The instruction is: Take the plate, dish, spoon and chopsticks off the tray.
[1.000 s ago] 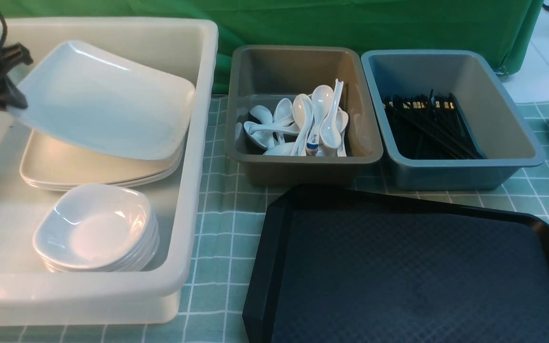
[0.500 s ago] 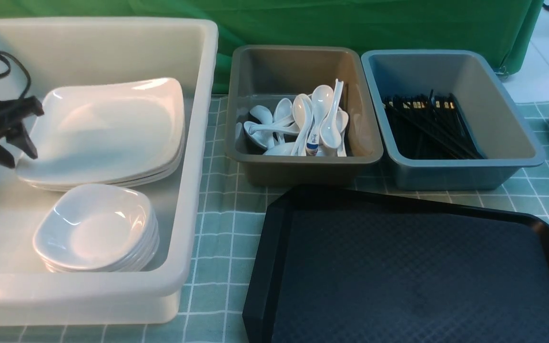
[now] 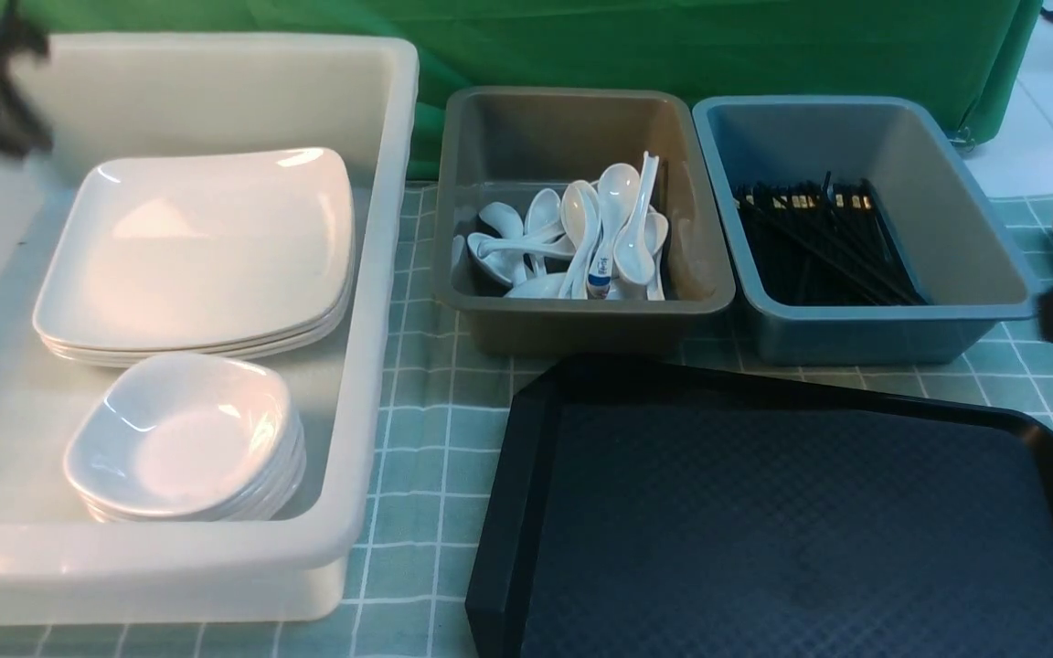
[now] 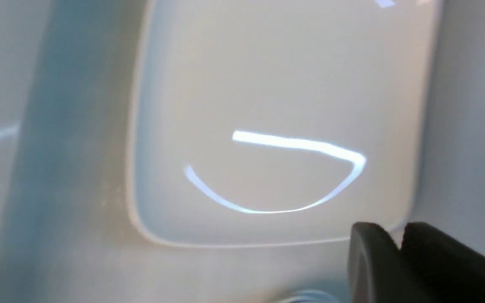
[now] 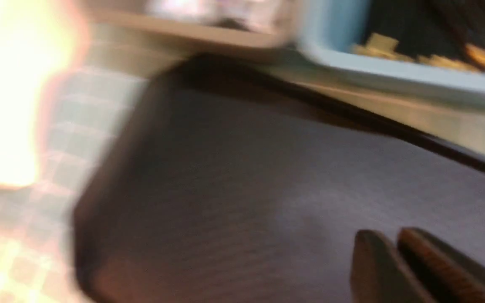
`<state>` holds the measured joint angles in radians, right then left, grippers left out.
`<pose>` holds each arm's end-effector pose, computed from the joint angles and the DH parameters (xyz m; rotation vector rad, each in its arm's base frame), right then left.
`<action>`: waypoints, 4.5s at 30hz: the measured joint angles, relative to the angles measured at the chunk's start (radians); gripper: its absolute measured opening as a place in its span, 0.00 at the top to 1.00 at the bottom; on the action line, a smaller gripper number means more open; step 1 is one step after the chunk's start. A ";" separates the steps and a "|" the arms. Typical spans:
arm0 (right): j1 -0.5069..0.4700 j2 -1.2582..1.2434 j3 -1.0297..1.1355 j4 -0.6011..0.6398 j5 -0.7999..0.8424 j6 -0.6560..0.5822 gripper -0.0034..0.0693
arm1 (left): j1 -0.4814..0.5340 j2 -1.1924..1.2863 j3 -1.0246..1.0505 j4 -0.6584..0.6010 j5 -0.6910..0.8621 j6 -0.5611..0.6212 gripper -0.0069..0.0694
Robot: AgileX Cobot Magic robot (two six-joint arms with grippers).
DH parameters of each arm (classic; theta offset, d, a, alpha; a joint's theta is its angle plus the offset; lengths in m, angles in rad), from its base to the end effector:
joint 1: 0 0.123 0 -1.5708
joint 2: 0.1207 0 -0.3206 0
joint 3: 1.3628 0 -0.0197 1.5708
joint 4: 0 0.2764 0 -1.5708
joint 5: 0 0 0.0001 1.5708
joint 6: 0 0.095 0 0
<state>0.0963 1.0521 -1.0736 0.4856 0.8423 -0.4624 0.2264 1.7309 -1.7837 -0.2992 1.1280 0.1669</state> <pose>0.2138 0.0539 0.4126 -0.4344 2.1777 0.3826 0.4066 0.0677 0.4136 -0.1339 2.5020 -0.2353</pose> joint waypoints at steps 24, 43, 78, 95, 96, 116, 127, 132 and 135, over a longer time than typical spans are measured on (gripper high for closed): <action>0.208 -0.998 0.574 -0.417 -0.925 0.317 0.87 | -0.465 -1.366 1.045 -0.148 -0.360 0.077 0.90; 0.208 -1.005 0.590 -0.417 -0.975 0.317 0.66 | -0.465 -1.522 1.172 -0.125 -0.426 0.089 0.89; 0.208 -1.005 0.590 -0.417 -0.975 0.317 0.63 | -0.163 -1.729 1.790 0.237 -0.905 0.038 0.89; 0.208 -1.005 0.590 -0.417 -1.011 0.290 0.62 | -0.163 -1.729 1.790 0.239 -0.905 0.035 0.89; 0.208 -1.005 0.590 -0.417 -1.025 0.292 0.62 | -0.163 -1.729 1.790 0.239 -0.905 0.035 0.89; 0.114 -0.943 1.000 -0.425 -0.791 0.155 0.62 | -0.163 -1.729 1.790 0.239 -0.903 0.034 0.89; -0.112 -1.051 1.081 -0.437 -0.591 0.201 0.62 | -0.163 -1.730 1.790 0.246 -0.901 0.033 0.89; -0.112 -1.051 1.081 -0.437 -0.591 0.214 0.62 | -0.163 -1.730 1.790 0.246 -0.902 0.033 0.89; -0.112 -1.051 1.081 -0.437 -0.592 0.217 0.62 | -0.163 -1.730 1.790 0.247 -0.902 0.033 0.89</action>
<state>-0.0154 0.0015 0.0075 0.0487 0.2500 -0.2458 0.0629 0.0005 0.0066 -0.0523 0.2257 0.1999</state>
